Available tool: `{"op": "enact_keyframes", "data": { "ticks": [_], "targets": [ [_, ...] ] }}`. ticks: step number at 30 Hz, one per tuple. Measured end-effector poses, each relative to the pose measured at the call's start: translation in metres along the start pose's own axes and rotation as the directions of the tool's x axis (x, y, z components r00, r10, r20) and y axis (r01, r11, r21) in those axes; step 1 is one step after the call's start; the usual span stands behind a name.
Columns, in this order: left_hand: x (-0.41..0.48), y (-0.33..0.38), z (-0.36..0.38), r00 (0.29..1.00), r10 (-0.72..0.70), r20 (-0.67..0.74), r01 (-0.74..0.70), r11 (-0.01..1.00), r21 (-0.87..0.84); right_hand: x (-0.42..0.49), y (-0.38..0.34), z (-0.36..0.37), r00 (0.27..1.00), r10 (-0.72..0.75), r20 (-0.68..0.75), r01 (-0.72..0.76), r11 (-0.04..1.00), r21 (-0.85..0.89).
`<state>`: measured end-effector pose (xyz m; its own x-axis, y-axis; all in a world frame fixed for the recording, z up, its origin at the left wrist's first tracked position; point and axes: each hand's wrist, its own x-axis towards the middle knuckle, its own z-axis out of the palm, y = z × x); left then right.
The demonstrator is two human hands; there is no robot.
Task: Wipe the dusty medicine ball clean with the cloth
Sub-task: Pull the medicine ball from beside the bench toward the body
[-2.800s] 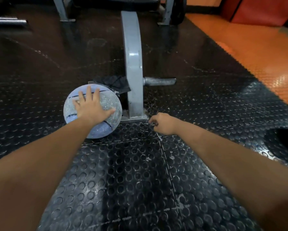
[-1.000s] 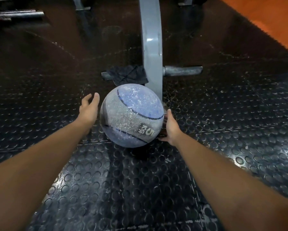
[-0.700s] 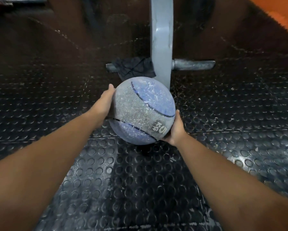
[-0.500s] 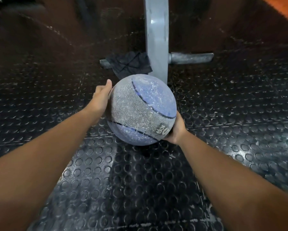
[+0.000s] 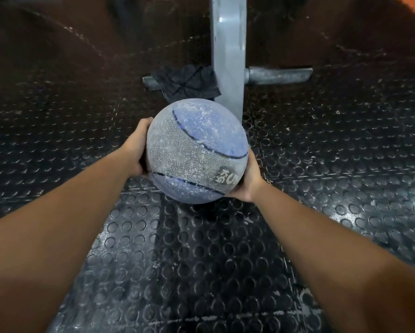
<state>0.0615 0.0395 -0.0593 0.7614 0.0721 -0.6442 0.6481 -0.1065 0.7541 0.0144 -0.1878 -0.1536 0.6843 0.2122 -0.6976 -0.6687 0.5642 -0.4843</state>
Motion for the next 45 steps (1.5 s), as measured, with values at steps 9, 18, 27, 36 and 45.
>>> {"op": "enact_keyframes", "data": {
  "ticks": [9,18,27,36,45],
  "targets": [
    [-0.036,-0.012,0.014,0.999,0.028,0.046,-0.025,0.996,-0.085,-0.021,0.020,-0.009,0.993,-0.049,-0.111,0.054,0.998,0.045],
    [-0.079,-0.050,0.032,0.993,-0.046,0.106,0.058,0.992,-0.110,-0.088,0.027,-0.028,0.977,-0.076,-0.199,0.043,0.986,-0.164],
    [-0.106,-0.083,0.049,0.964,-0.154,0.215,0.166,0.985,-0.038,-0.149,0.018,-0.063,0.948,-0.120,-0.293,-0.013,0.911,-0.413],
    [-0.123,-0.134,0.055,0.852,-0.419,0.314,0.455,0.889,-0.051,-0.171,0.005,-0.074,0.936,-0.035,-0.349,-0.209,0.745,-0.634],
    [-0.125,-0.149,0.037,0.915,-0.356,0.192,0.329,0.931,0.155,-0.169,-0.020,-0.045,0.950,0.062,-0.307,-0.289,0.552,-0.782]
  ]
}}
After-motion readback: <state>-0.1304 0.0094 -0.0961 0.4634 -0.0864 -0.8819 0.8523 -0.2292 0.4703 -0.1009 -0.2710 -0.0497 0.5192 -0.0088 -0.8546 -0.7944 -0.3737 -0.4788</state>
